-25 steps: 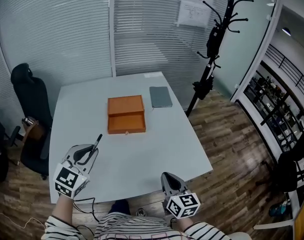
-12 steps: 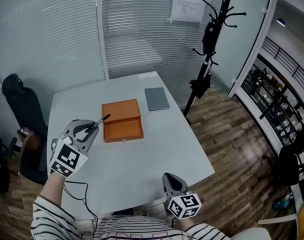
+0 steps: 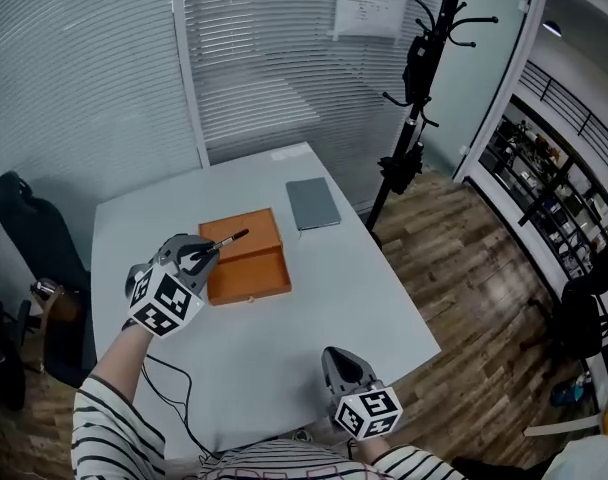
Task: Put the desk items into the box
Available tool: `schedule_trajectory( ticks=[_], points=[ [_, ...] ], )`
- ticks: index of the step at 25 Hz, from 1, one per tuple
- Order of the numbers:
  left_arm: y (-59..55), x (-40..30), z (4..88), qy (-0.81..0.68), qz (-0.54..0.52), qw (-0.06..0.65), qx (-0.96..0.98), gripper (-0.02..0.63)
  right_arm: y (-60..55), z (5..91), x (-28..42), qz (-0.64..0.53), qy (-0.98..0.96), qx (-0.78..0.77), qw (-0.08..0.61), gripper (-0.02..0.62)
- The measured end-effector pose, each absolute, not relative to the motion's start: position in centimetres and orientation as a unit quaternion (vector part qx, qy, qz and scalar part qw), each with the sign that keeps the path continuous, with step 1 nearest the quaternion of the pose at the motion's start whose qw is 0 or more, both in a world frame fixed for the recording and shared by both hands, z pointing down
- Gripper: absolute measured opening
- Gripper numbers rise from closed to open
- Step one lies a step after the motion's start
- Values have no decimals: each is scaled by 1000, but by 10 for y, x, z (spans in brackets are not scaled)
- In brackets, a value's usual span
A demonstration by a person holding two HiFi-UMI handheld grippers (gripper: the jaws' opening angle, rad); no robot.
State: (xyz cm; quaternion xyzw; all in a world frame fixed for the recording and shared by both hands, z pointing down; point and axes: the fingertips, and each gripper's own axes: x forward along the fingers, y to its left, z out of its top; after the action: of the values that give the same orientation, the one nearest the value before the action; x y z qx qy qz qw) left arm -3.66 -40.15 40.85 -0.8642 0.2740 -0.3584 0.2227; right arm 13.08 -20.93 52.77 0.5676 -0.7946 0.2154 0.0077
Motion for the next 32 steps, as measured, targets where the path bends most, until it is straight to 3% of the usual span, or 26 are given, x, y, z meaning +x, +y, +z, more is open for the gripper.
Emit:
schedule_trajectory(
  ticks=[12,32],
  points=[
    [-474,-13,499,220,-410,188,-865,60,-230,553,127,240,-780,577,30,26],
    [-491,4,642,157,-474,119,-858,59,-234,586,137,280,-744,605,43,26]
  ],
)
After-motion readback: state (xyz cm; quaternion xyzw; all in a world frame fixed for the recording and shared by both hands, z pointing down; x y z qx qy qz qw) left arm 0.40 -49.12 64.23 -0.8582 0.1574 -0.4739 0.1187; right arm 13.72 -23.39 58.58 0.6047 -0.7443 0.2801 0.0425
